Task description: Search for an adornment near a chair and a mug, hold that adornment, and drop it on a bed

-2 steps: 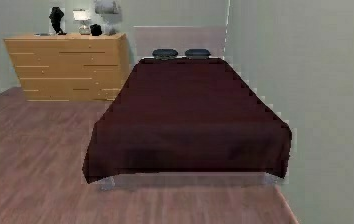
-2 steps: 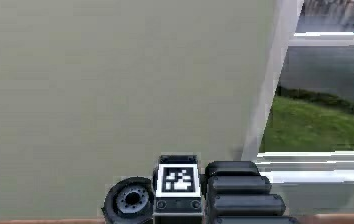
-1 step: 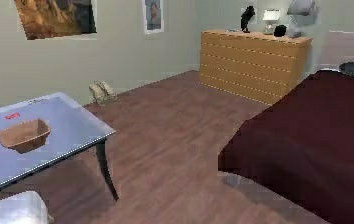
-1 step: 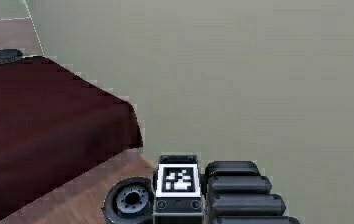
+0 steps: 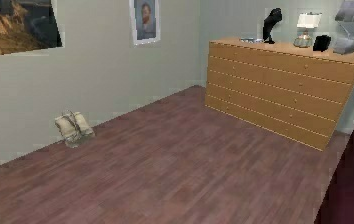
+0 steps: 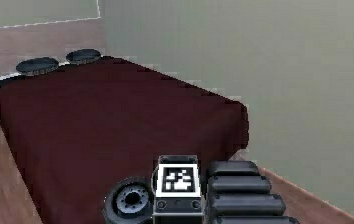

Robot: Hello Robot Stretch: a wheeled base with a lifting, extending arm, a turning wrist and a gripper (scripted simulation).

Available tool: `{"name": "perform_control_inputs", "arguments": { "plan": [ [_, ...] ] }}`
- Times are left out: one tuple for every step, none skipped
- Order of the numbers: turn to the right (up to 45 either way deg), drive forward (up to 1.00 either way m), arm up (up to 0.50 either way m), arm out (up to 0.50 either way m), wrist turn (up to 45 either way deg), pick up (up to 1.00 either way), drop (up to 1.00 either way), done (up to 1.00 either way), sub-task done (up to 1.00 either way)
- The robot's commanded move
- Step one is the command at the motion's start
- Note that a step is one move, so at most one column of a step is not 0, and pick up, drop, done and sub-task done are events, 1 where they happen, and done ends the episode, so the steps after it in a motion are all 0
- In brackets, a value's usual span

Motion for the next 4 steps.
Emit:
{"name": "perform_control_inputs", "arguments": {
  "plan": [
    [-3.0, 0.0, 0.0, 0.0, 0.0, 0.0, 0.0, 0.0, 0.0],
    [0.0, 0.5, 0.0, 0.0, 0.0, 0.0, 0.0, 0.0, 0.0],
    [45.0, 0.0, 0.0, 0.0, 0.0, 0.0, 0.0, 0.0, 0.0],
    [3.0, 0.0, 0.0, 0.0, 0.0, 0.0, 0.0, 0.0, 0.0]
  ]
}}
